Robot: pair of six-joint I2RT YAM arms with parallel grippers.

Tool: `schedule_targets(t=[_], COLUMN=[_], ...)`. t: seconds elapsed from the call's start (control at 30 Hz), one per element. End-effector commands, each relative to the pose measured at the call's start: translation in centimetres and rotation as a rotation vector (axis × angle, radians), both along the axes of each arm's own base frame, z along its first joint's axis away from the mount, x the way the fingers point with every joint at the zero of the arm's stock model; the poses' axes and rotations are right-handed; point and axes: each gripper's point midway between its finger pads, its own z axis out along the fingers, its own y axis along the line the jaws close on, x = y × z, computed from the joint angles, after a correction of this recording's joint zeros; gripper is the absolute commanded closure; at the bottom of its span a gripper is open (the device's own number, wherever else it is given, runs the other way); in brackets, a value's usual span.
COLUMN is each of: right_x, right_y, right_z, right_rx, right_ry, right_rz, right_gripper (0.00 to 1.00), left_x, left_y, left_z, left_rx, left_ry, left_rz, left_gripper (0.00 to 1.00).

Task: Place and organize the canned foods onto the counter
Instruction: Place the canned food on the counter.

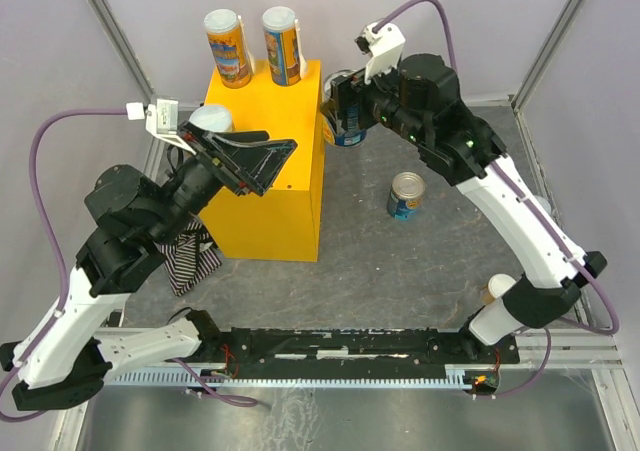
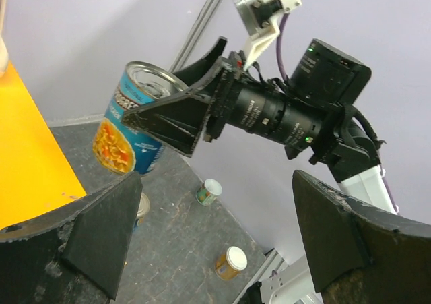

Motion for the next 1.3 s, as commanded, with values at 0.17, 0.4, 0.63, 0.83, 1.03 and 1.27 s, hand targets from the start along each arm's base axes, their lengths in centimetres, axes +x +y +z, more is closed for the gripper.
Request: schedule_targets(t=[0.17, 0.4, 0.63, 0.83, 1.03, 1.27], right_x=[-1.0, -0.6, 0.7, 1.7, 2.4, 2.8], right_y=[2.9, 5.5, 7.4, 8.5, 9.3, 10.3], right_z=[11.5, 11.4, 10.8, 10.4, 10.1, 9.1], right_rx=[0.220, 0.207, 0.199, 0.204, 0.210, 0.210], right_ry=[-0.311, -0.332, -0.328, -0.327, -0.328, -0.301], right_rz=[0.074, 0.108, 0.120, 0.120, 0.122, 0.143], right_gripper=[0.98, 0.98, 0.98, 0.98, 0.98, 0.50], left_x=[-1.5, -1.6, -1.4, -1.2, -1.0, -0.7], left_y=[2.7, 4.0, 4.5, 5.2, 5.1, 5.0], left_z=[3.1, 3.2, 3.1, 3.0, 2.9, 2.6], left_rx=[-0.053, -0.046, -0.024, -0.014, -0.007, -0.005], left_ry=[-0.071, -0.085, -0.092, -0.096, -0.094, -0.086], left_rz=[0.032, 0.078, 0.107, 0.138, 0.148, 0.152], left_gripper=[0.02, 0.02, 0.02, 0.02, 0.02, 0.02])
